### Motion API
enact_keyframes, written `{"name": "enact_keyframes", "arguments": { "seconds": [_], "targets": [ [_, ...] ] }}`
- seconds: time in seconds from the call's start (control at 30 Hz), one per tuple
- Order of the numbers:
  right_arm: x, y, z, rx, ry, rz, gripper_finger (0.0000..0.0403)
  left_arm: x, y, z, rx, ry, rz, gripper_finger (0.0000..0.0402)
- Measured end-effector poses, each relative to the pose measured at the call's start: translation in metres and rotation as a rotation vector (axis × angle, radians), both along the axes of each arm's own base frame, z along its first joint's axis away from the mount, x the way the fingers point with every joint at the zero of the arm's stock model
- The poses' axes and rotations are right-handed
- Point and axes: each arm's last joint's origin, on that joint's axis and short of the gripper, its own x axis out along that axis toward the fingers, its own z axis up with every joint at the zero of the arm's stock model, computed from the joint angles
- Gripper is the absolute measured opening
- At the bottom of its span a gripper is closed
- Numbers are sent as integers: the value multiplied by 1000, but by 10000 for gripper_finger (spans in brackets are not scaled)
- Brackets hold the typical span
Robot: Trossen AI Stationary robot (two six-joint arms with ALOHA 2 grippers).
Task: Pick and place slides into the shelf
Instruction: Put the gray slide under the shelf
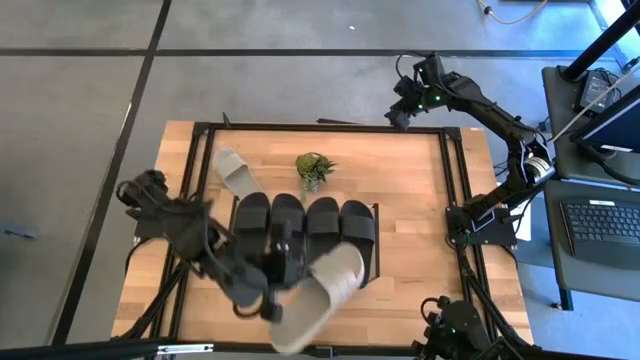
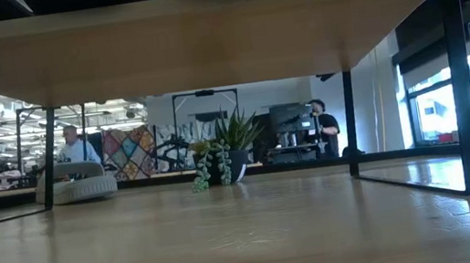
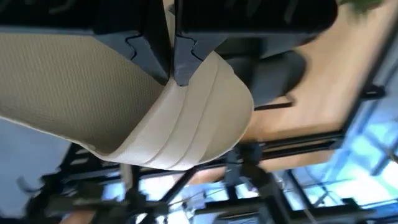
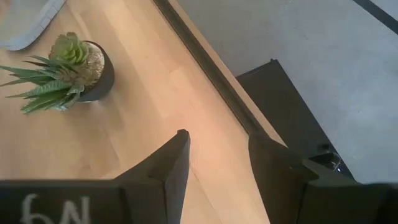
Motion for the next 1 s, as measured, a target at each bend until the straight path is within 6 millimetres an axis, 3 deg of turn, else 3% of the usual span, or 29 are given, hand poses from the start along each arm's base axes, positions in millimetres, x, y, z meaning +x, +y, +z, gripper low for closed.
{"name": "enact_keyframes", "arguments": {
  "seconds": [0.23, 0.43, 0.73, 1.0],
  "targets": [
    [0, 0, 0, 1, 0, 0, 165, 10, -52, -24, -120, -46, -11, 0],
    [0, 0, 0, 19, -10, -14, 165, 20, -77, -54, -231, 21, 54, 0],
    [0, 1, 0, 25, -16, -9, 165, 32, -100, -95, -355, 129, 134, 0],
    [-1, 2, -1, 42, -3, -8, 165, 36, -102, -125, -388, 246, 279, 0]
  ]
}}
